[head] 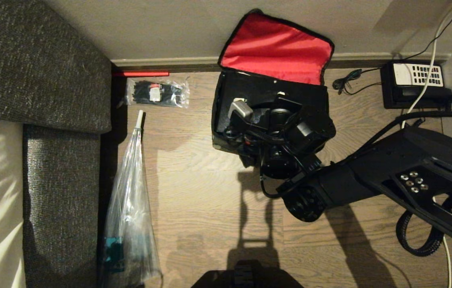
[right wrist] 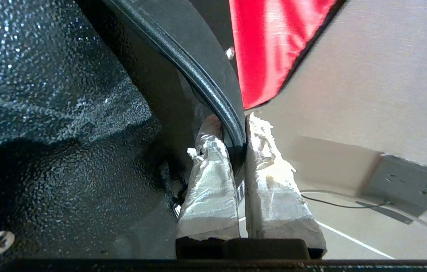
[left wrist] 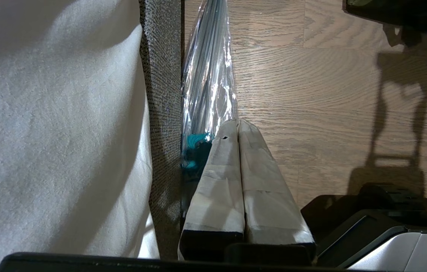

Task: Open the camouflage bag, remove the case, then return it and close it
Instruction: Grip the handle

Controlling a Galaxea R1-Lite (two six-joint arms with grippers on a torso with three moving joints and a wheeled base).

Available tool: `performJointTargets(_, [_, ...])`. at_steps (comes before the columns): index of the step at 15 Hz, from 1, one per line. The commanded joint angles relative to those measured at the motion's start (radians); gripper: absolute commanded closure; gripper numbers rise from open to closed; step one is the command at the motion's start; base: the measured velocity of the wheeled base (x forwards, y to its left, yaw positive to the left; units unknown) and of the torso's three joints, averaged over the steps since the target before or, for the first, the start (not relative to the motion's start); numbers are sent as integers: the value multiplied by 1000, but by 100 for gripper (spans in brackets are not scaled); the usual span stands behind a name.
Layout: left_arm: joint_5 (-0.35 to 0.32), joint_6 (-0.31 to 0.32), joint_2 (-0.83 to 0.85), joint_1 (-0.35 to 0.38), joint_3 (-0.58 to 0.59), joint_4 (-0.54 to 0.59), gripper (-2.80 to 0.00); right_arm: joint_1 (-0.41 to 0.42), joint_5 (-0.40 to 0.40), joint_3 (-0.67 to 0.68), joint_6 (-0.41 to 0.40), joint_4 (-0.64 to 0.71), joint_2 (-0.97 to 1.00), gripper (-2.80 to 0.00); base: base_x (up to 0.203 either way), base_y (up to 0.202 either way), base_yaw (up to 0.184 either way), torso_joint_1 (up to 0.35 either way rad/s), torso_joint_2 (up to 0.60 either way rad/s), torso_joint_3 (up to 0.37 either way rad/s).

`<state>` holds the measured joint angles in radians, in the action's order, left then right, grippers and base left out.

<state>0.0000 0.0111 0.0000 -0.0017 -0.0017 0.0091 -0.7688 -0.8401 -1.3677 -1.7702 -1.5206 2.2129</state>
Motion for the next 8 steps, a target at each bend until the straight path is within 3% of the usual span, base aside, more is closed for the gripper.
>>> performJointTargets(1, [0,1,0,0,0,0,0,-8,-4,1,-9,-9,-35,0,0,0,0,0,0,0])
performJointTargets(8, [0,0,0,0,0,0,0,-27,-30,9,-5,-9,-76,0,0,0,0,0,0,0])
